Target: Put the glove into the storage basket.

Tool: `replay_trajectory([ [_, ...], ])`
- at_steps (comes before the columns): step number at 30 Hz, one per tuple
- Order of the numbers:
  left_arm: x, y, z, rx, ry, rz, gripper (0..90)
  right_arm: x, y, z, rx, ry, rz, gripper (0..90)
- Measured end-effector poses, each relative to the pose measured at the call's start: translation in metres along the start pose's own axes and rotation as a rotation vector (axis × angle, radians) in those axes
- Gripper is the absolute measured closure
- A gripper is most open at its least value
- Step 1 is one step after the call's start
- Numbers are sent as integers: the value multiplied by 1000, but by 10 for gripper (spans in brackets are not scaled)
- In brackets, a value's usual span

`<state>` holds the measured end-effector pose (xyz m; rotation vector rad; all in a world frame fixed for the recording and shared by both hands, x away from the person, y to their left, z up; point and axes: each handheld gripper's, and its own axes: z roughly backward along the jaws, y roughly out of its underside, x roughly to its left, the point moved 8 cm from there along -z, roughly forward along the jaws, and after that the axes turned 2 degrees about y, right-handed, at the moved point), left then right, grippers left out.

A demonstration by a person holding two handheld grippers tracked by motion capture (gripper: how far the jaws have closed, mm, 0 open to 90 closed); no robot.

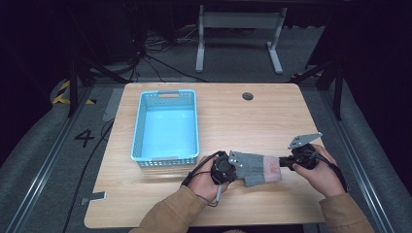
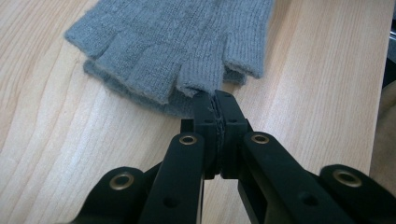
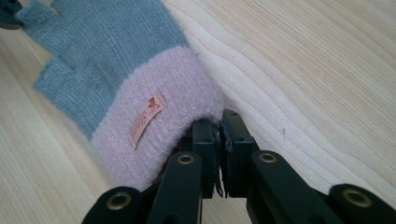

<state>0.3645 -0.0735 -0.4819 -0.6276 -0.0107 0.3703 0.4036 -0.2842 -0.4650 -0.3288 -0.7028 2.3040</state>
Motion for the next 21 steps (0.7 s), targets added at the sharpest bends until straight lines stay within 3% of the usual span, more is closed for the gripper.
replay_trajectory([
  [5,2,2,-8,14,15,8,892,-5,3,-9,9,-8,-28,860],
  [15,4,8,-17,53,34,30,889,-10,6,-24,8,-7,-29,825],
  [19,5,10,-16,58,39,49,843,-15,10,-22,14,25,-29,760],
  [20,6,10,-15,53,38,58,764,-17,12,-17,15,35,-42,756],
  [21,6,10,-15,53,38,58,750,-17,12,-17,15,35,-42,756],
])
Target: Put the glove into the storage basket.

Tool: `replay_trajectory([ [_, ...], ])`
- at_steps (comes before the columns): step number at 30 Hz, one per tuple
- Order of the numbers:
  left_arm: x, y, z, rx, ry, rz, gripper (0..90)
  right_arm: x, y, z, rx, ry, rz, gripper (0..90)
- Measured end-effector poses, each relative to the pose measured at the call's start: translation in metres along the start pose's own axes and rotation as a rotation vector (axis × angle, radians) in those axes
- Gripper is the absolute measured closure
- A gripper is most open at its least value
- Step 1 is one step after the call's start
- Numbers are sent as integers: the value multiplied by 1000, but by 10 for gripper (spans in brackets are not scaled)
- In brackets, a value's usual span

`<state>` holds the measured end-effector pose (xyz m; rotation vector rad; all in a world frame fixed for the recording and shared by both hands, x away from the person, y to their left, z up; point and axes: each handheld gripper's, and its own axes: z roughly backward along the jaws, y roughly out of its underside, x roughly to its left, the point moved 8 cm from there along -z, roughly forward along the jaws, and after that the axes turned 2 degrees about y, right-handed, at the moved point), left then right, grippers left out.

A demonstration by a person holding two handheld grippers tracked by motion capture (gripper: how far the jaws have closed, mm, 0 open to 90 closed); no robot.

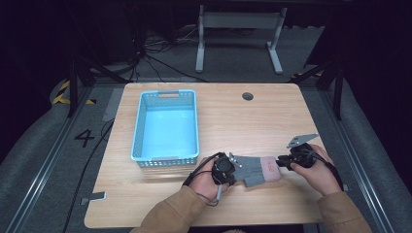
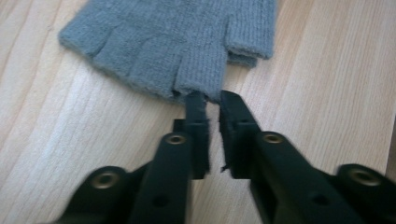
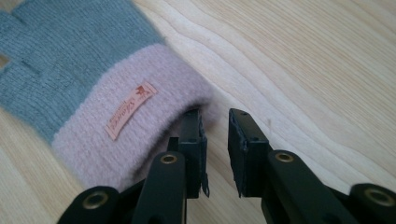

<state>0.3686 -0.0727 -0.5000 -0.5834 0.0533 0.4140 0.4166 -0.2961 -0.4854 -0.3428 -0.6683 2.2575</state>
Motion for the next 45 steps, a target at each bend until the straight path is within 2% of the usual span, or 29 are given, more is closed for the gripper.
replay_trajectory([
  [4,0,-1,5,-19,12,9,720,-3,0,9,-11,19,-3,756],
  [6,-3,-7,10,-75,39,22,666,-3,0,15,-22,21,-6,742],
  [7,-3,-7,10,-75,39,22,661,-3,-1,17,-29,21,-6,740],
  [9,-4,-12,17,-112,40,14,644,-4,-1,20,-37,25,-8,739],
  [11,-4,-15,20,-127,35,13,634,-4,0,22,-38,26,-11,734],
  [12,-4,-18,23,-144,30,22,618,-5,0,25,-45,25,-20,721],
  [15,-3,-22,25,-156,18,28,583,-6,0,28,-53,26,-28,706],
  [16,-3,-22,26,-146,15,27,568,-6,0,29,-55,26,-31,697],
  [19,-2,-28,27,-153,-6,18,544,-8,1,33,-62,22,-59,660],
  [22,-4,-34,28,-157,-1,16,535,-12,3,35,-72,28,-76,634],
  [23,-5,-38,28,-172,5,14,529,-14,5,37,-76,26,-99,616],
  [25,-5,-41,26,-181,5,0,522,-16,5,38,-79,28,-100,615],
  [26,-5,-43,25,-189,5,6,493,-20,6,39,-86,35,-104,608],
  [29,-3,-46,23,-182,10,9,448,-22,8,41,-89,33,-118,603],
  [31,-2,-49,20,-164,0,-2,393,-24,9,43,-92,37,-123,598],
  [32,-2,-50,18,-158,3,-8,393,-24,9,43,-92,38,-127,593],
  [36,2,-58,9,-155,2,-12,329,-26,7,47,-109,35,-128,586],
  [45,8,-69,-8,-121,8,-50,254,-26,6,49,-118,28,-132,572],
])
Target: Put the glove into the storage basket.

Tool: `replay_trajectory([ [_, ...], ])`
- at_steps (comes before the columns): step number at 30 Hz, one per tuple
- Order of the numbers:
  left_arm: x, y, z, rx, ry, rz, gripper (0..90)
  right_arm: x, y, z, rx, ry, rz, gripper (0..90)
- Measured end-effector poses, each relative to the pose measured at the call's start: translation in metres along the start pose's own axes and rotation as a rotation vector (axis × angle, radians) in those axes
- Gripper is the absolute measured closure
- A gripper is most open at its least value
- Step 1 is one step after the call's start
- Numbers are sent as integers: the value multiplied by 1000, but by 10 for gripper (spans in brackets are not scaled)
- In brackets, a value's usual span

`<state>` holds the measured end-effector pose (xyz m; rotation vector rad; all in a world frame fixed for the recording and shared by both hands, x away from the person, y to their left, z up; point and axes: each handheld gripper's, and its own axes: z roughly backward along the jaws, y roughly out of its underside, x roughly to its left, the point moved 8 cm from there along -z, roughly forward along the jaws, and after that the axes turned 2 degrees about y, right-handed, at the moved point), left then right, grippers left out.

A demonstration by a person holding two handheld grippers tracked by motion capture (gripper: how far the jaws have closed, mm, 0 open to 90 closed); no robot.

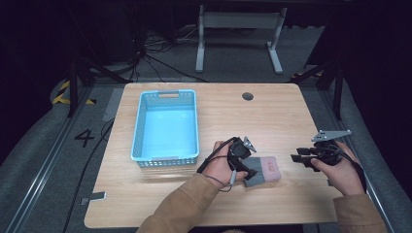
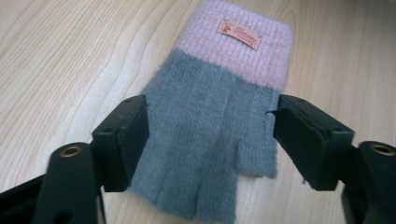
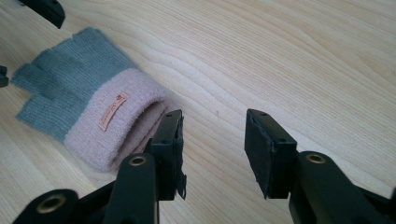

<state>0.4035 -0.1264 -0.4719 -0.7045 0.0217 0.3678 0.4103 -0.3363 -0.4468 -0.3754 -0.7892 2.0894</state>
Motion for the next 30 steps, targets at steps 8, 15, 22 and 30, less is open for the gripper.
replay_trajectory([
  [8,1,-4,-22,39,18,-11,195,0,0,1,-12,-10,-7,551],
  [15,6,-1,-34,83,-5,-22,189,0,1,1,-13,-16,-15,542],
  [22,10,1,-43,99,-17,-6,169,0,1,0,-16,-27,-20,539],
  [30,9,3,-47,118,-50,-35,157,1,2,-1,-15,-34,-23,538],
])
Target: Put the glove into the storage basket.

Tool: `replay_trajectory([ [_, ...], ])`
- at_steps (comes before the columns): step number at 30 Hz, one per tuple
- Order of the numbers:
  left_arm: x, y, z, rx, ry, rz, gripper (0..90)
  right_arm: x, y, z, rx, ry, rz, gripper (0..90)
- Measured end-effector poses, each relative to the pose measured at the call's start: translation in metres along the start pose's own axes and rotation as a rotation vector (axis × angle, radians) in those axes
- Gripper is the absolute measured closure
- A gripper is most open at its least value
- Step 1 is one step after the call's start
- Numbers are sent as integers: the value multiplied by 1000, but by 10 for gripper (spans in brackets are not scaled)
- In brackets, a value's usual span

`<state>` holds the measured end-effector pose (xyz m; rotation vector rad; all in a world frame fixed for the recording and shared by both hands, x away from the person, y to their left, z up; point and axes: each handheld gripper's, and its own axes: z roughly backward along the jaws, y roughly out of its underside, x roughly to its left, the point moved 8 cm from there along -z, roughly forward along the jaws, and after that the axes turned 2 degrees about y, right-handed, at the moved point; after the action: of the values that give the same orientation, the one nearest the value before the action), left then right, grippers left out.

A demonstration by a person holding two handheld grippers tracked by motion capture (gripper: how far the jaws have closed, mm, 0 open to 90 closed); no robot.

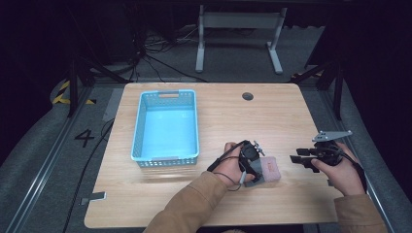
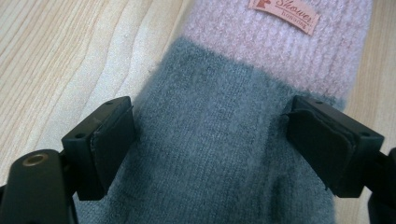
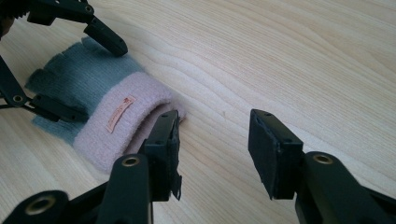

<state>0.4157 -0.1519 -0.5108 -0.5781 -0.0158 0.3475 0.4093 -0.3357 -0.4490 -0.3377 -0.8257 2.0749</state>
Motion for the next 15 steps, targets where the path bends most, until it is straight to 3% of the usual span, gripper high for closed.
replay_trajectory([
  [5,-3,1,-1,8,-31,-16,165,0,-1,1,-3,0,-3,538],
  [9,-3,1,-1,6,-32,-2,180,1,-1,0,-2,6,-3,538],
  [15,-7,1,1,7,-33,-5,295,1,-1,-1,-4,5,-1,538],
])
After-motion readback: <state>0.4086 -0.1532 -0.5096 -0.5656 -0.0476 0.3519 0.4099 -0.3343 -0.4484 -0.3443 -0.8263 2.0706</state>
